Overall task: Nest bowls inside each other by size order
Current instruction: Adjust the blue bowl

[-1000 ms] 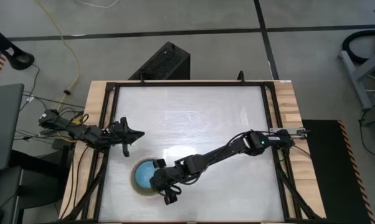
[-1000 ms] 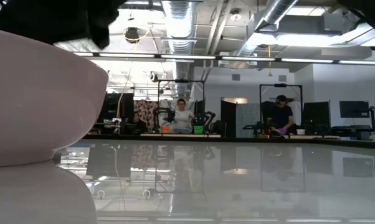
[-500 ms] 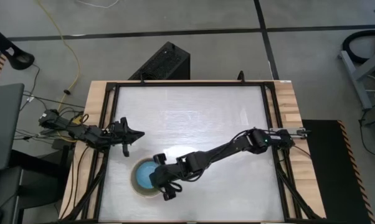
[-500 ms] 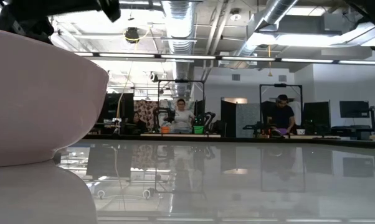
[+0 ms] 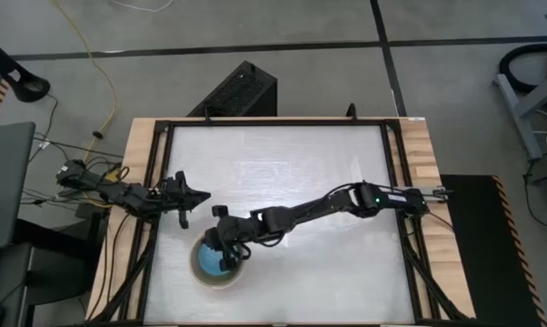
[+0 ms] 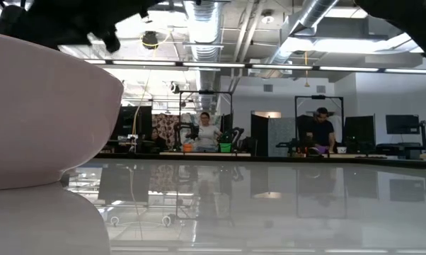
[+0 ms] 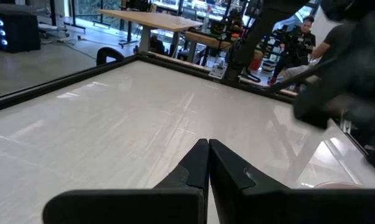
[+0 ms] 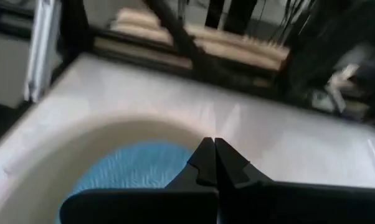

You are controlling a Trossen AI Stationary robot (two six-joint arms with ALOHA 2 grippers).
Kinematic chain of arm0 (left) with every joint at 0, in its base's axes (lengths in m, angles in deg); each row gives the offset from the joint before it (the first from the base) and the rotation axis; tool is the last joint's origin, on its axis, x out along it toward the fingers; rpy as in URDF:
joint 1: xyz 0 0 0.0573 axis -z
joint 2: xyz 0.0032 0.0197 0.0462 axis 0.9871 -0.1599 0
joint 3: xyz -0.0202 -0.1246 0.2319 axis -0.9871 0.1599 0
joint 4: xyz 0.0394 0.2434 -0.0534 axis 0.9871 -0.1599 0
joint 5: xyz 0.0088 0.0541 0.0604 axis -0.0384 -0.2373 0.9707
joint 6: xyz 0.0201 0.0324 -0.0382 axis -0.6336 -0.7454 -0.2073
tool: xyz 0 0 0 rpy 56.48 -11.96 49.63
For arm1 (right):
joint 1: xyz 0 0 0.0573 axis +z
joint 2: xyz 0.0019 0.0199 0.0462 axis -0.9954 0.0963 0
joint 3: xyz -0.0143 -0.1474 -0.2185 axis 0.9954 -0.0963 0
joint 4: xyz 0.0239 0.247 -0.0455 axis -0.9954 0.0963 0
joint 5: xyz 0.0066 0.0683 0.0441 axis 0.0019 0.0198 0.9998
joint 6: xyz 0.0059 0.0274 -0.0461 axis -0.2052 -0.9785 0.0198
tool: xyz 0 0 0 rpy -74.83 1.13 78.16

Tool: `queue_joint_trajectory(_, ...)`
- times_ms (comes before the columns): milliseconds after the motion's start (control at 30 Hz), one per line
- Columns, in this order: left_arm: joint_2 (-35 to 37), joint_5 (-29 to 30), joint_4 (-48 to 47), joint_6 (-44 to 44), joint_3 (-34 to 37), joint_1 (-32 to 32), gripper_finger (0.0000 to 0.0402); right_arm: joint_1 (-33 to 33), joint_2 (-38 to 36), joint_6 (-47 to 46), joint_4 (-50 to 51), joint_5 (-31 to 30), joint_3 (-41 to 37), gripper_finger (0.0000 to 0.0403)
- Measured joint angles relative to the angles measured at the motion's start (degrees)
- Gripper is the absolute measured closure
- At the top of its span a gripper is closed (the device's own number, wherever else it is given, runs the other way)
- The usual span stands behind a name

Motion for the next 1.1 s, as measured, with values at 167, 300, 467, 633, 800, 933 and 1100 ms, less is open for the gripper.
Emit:
queue_joint_trajectory(167,0.0,0.0,0.0,0.0,0.0,0.0,0.0401,-0.1,1.1,-0.3,1.6,0.3,-0.3,0.0401)
queue_joint_trajectory(300,0.0,0.0,0.0,0.0,0.0,0.0,0.0401,-0.2,0.9,-0.5,1.1,0.3,-0.2,0.0401)
queue_joint_trajectory(467,0.0,0.0,0.0,0.0,0.0,0.0,0.0401,-0.4,0.6,0.3,0.6,-0.1,0.4,0.0401)
queue_joint_trajectory(633,0.0,0.0,0.0,0.0,0.0,0.0,0.0401,-1.0,0.9,-1.1,0.8,-0.5,1.4,0.0401)
queue_joint_trajectory(800,0.0,0.0,0.0,0.0,0.0,0.0,0.0401,-1.4,1.8,-1.6,3.2,0.1,1.2,0.0401)
queue_joint_trajectory(933,0.0,-0.1,0.0,0.0,0.0,0.0,0.0401,-1.1,0.8,-1.1,1.7,-0.1,1.3,0.0401)
queue_joint_trajectory(1100,0.0,-0.1,0.0,0.1,0.0,0.0,0.0401,-0.9,0.6,-1.1,1.5,0.2,1.3,0.0401)
